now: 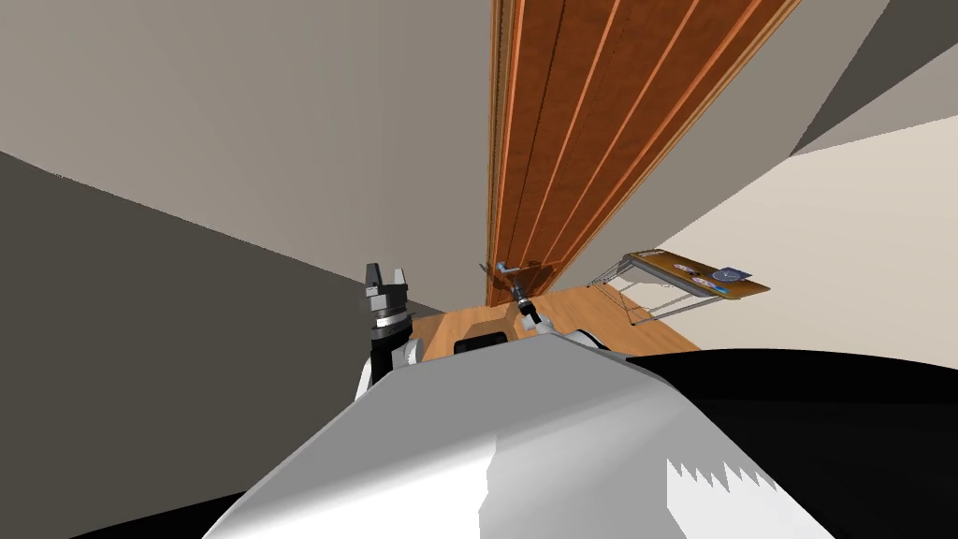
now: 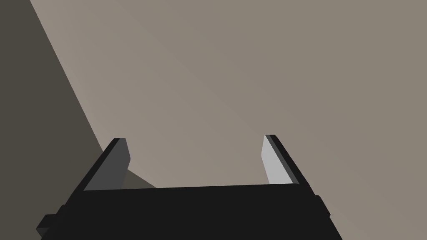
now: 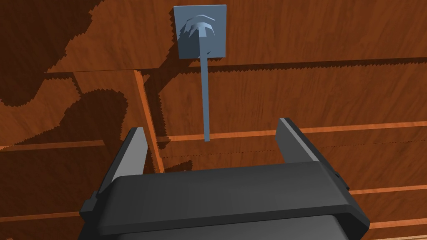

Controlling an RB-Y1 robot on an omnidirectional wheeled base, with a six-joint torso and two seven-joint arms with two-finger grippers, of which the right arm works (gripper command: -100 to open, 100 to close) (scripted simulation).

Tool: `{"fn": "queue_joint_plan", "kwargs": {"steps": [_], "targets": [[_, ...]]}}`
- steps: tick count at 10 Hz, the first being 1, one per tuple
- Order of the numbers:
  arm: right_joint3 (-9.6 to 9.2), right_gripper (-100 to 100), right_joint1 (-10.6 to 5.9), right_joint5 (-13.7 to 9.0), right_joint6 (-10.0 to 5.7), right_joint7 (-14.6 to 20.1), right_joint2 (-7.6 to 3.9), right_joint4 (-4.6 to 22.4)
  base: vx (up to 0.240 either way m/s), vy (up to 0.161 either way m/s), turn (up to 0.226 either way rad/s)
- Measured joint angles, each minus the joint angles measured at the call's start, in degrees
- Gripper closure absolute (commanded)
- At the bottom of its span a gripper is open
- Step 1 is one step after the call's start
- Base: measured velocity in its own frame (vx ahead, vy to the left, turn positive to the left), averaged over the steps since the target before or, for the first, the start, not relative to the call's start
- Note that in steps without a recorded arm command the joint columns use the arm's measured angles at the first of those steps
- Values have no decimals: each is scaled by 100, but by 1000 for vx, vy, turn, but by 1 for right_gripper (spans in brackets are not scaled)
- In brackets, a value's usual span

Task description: Pull the door open

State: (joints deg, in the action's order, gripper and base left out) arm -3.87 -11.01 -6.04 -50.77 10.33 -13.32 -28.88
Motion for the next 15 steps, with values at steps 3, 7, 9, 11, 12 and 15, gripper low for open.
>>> {"fn": "queue_joint_plan", "kwargs": {"steps": [3,7,9,11,12,15], "targets": [[7,-100,3,-3,-5,1,-3,10,-171,-29,19],[16,-100,4,-7,-11,5,-9,20,-179,-37,18],[20,-100,8,-10,-12,5,-12,21,-170,-19,18],[28,-100,2,-13,-26,10,-17,46,-186,-52,35],[33,-100,11,-16,-22,11,-21,32,-203,-22,24],[49,-100,24,-23,-24,13,-30,33,-190,-44,35]]}}
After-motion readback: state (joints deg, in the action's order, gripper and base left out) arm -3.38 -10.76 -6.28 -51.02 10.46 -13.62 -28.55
